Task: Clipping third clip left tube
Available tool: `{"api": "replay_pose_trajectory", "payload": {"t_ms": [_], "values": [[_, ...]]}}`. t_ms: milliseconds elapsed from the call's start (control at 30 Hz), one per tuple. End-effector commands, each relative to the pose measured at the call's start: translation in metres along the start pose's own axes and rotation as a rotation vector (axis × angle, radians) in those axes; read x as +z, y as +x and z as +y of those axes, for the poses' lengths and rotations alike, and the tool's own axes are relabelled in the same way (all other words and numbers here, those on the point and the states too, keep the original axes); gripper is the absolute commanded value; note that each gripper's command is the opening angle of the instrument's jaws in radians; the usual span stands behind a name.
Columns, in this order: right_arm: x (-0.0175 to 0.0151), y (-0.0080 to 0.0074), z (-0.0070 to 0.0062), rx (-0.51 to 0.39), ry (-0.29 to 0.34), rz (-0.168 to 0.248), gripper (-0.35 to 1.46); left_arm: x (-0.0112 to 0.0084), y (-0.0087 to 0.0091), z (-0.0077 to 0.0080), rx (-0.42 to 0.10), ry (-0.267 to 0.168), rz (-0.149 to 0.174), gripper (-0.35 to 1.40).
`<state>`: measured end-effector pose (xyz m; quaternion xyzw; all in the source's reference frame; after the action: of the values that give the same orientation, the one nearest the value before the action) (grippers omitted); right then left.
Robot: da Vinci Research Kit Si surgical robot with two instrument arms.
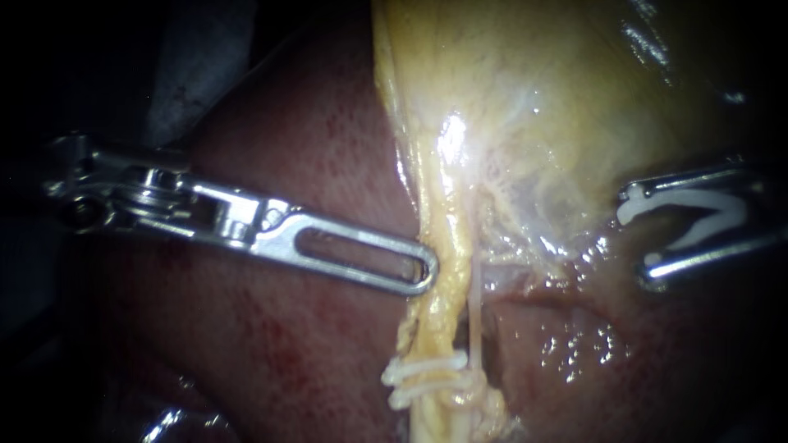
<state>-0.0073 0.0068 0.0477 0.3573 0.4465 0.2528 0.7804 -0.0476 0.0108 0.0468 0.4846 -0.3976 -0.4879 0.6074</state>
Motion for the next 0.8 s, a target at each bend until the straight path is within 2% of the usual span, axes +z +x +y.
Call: {"api": "replay_pose_trajectory", "payload": {"t_ms": [33,300,467,633,800], "values": [[0.0000,0.0000,0.0000,0.000,0.000,0.000,0.52,0.0000,0.0000,0.0000,0.000,0.000,0.000,-0.35],[0.0002,-0.0001,0.0000,0.000,-0.001,0.000,0.52,-0.0009,0.0001,-0.0006,-0.002,0.005,0.005,-0.35],[0.0011,-0.0005,0.0000,-0.003,-0.006,0.002,0.52,-0.0033,0.0000,-0.0027,-0.012,0.013,0.002,-0.35],[0.0036,-0.0019,-0.0001,-0.013,0.002,-0.005,0.52,-0.0053,0.0001,-0.0043,-0.019,0.014,-0.008,-0.35],[0.0067,-0.0035,-0.0001,-0.029,0.017,-0.016,0.52,-0.0067,0.0006,-0.0050,-0.021,0.016,-0.014,-0.35]]}}
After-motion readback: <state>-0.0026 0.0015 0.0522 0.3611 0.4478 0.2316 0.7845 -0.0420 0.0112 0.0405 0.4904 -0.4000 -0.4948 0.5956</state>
